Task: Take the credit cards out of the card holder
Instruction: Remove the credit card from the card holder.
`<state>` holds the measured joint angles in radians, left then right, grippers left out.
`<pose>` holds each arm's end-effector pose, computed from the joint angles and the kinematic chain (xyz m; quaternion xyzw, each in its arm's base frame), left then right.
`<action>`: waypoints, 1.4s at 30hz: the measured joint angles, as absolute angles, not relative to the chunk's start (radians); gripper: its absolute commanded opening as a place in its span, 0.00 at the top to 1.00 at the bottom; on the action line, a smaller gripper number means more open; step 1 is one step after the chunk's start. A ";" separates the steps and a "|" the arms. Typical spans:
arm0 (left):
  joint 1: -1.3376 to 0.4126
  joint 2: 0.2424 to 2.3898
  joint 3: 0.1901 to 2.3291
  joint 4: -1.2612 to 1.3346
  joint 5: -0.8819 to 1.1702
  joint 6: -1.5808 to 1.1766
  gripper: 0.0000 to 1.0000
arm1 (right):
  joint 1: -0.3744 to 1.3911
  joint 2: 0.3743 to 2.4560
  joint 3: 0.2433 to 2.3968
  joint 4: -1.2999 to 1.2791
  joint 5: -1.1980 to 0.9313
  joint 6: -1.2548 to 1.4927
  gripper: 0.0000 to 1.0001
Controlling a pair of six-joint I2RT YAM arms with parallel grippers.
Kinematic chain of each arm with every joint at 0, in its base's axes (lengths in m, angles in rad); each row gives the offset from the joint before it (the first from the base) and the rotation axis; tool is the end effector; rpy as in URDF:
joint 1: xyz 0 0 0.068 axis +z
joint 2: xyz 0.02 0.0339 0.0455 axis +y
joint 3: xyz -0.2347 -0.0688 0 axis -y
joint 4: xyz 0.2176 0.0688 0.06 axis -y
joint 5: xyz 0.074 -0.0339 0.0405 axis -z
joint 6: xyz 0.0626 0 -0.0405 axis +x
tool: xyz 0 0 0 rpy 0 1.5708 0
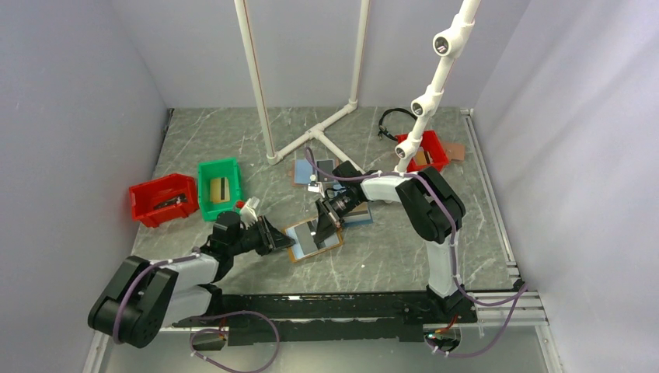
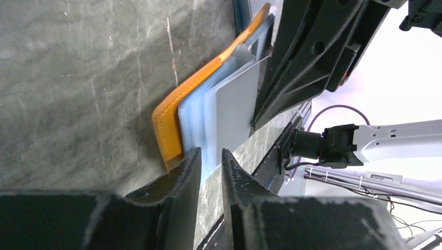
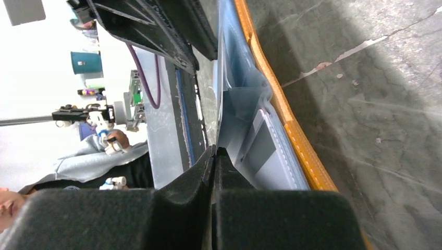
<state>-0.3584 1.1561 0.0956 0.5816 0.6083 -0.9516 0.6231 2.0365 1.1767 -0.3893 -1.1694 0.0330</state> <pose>0.1704 -0.1020 0.1100 -0.0896 0.8253 -0.5048 0.2370 0.2457 0.2475 0.1041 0.3239 -0.7618 -0.5588 0.0491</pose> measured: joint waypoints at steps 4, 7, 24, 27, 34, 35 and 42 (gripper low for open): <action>-0.357 1.208 0.096 0.628 0.622 -0.964 0.72 | 0.623 2.037 1.177 -0.390 -1.192 0.033 1.00; -0.356 1.246 0.096 0.675 0.640 -0.977 0.71 | 0.623 2.037 1.177 -0.390 -1.209 0.033 1.00; -0.355 1.245 0.091 0.748 0.669 -1.034 1.00 | 0.598 2.049 1.177 -0.410 -1.229 0.015 1.00; -0.354 1.185 0.087 0.678 0.651 -1.026 1.00 | 0.586 2.064 1.177 -0.422 -1.221 0.004 1.00; -0.345 1.124 0.087 0.518 0.613 -0.990 1.00 | 0.583 2.072 1.180 -0.445 -1.181 -0.023 1.00; -0.345 1.127 0.087 0.491 0.605 -0.986 1.00 | 0.583 2.072 1.183 -0.453 -1.173 -0.031 1.00; -0.342 1.187 0.109 0.395 0.582 -0.977 0.99 | 0.583 2.032 1.203 -0.509 -1.073 -0.095 1.00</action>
<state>-0.3424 1.1873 0.1093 0.3954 0.5816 -0.9771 0.5831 2.0319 1.2034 -0.5087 -1.0733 -0.0952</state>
